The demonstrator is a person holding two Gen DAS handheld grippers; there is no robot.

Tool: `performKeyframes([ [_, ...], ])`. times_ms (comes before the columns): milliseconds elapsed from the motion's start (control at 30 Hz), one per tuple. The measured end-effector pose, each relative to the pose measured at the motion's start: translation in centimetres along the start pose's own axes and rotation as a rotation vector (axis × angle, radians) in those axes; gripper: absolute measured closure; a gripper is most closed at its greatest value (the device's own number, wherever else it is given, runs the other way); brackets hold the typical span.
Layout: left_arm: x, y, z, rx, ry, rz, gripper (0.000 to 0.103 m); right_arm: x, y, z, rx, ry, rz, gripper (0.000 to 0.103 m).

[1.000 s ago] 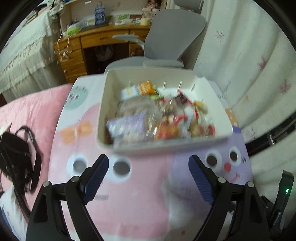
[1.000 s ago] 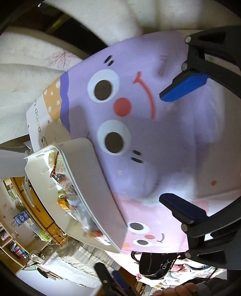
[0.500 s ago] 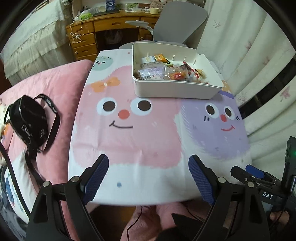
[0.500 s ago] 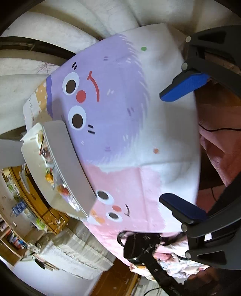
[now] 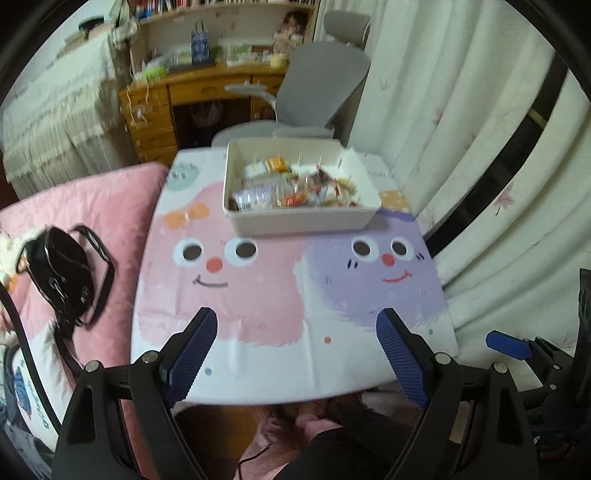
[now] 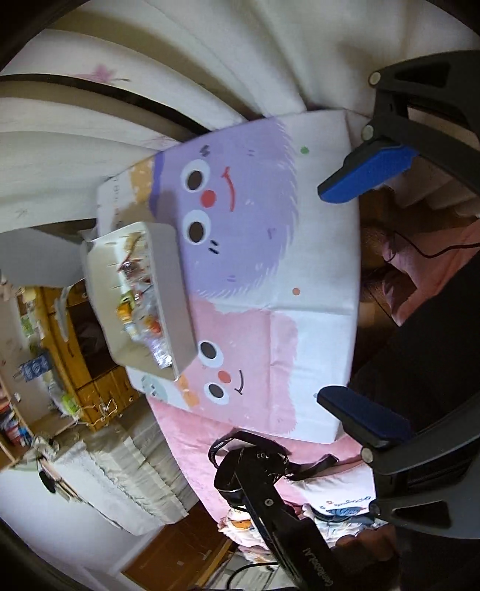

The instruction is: Organize snacks

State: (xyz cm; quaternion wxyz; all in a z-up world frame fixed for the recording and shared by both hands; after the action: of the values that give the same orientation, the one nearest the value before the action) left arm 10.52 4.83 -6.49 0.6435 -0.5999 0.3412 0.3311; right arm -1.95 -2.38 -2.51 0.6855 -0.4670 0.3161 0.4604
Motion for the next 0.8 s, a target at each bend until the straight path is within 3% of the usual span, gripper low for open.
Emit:
performKeyframes([
  [133,-0.8,-0.4,-0.5,0.011,-0.029,-0.035,0.01,-1.0,-0.4,1.0,-0.039,0.0,-0.029,0.003],
  [267,-0.1,0.1,0.4,-0.023,-0.087,-0.02,0.001,-1.9,-1.0,1.4,-0.066,0.033,-0.086,0.003],
  [400,0.5,0.5,1.0,-0.051,-0.102,-0.019,0.001,-2.2,-1.1,1.7,-0.094,0.068,-0.118,0.003],
  [800,1.0,1.2,0.4,-0.023,-0.139,-0.018,0.001,-1.0,-0.3,1.5,-0.082,0.063,-0.081,0.0],
])
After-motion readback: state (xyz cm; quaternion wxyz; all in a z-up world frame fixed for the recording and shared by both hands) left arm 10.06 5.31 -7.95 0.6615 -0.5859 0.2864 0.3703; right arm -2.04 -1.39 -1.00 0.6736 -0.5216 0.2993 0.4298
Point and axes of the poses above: each gripper's, at about its wrist camera, not at the fingertips, and x roughly the way its jaws point, z to its left, y to its underside, the point moved 8 cm from there along x, roughly the way its jaws point, and after that the axes turned 11 degrees about -y, right-handed, at the moved point
